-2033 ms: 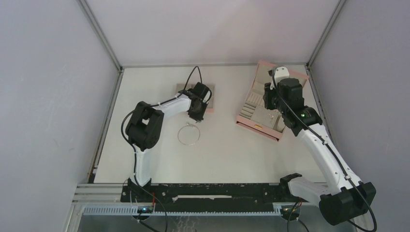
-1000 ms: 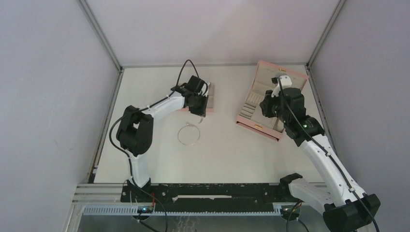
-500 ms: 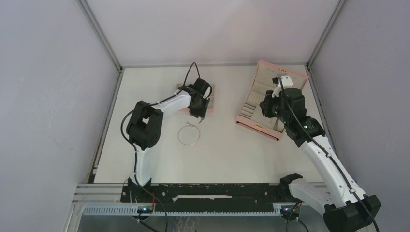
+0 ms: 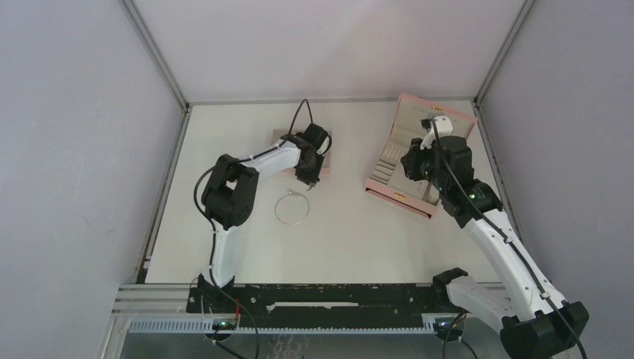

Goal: Organize the mixed jewelry

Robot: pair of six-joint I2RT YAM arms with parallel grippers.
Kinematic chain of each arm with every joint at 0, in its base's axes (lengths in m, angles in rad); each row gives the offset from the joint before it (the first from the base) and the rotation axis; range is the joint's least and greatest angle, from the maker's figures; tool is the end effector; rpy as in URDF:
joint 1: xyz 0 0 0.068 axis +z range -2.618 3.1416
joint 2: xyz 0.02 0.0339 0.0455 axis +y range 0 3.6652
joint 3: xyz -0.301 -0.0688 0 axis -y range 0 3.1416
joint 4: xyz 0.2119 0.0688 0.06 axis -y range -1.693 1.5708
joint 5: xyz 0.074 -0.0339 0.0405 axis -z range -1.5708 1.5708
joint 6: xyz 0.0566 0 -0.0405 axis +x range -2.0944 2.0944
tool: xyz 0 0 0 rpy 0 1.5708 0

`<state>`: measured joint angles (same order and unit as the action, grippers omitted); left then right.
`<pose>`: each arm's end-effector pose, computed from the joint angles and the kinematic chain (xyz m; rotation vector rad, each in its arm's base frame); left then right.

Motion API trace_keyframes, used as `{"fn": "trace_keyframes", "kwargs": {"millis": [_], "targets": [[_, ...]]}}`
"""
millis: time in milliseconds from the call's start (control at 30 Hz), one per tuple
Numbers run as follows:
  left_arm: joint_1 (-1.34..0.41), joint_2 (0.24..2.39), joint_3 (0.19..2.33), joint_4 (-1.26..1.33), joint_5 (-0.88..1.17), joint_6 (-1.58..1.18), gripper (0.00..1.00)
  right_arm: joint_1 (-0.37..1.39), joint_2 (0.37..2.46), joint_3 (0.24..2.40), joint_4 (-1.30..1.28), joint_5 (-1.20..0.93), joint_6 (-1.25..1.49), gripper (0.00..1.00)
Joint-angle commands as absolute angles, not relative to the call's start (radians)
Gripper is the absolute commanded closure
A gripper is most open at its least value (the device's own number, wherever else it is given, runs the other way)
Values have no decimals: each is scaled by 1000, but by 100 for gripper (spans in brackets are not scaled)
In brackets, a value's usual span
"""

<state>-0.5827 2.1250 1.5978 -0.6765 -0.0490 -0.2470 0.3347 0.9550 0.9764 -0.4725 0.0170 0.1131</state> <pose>0.3677 -0.2390 0.1929 0.4524 2.7455 -0.1458 0.1649 0.0563 0.3668 -0.2139 2.0207 0.2659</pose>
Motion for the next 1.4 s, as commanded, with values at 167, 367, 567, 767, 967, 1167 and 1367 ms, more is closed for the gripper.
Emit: {"fn": "trace_keyframes", "kwargs": {"millis": [167, 367, 567, 767, 967, 1167, 1367], "targets": [[-598, 2154, 1611, -693, -53, -262, 97, 342, 952, 990, -388, 11, 126, 71], [-597, 2103, 1621, -696, -15, -239, 100, 343, 950, 990, -385, 11, 130, 72], [-598, 2009, 1608, -684, 32, -230, 100, 343, 941, 989, -404, 11, 133, 72], [-596, 1947, 1594, -680, 56, -232, 100, 344, 936, 989, -421, 11, 136, 72], [-597, 1941, 1560, -680, 40, -227, 79, 343, 937, 989, -435, 10, 145, 72], [-598, 1981, 1560, -729, 4, -213, 60, 345, 943, 989, -433, 11, 145, 72], [-598, 2012, 1556, -754, 27, -209, 59, 346, 949, 989, -426, -16, 144, 72]]}}
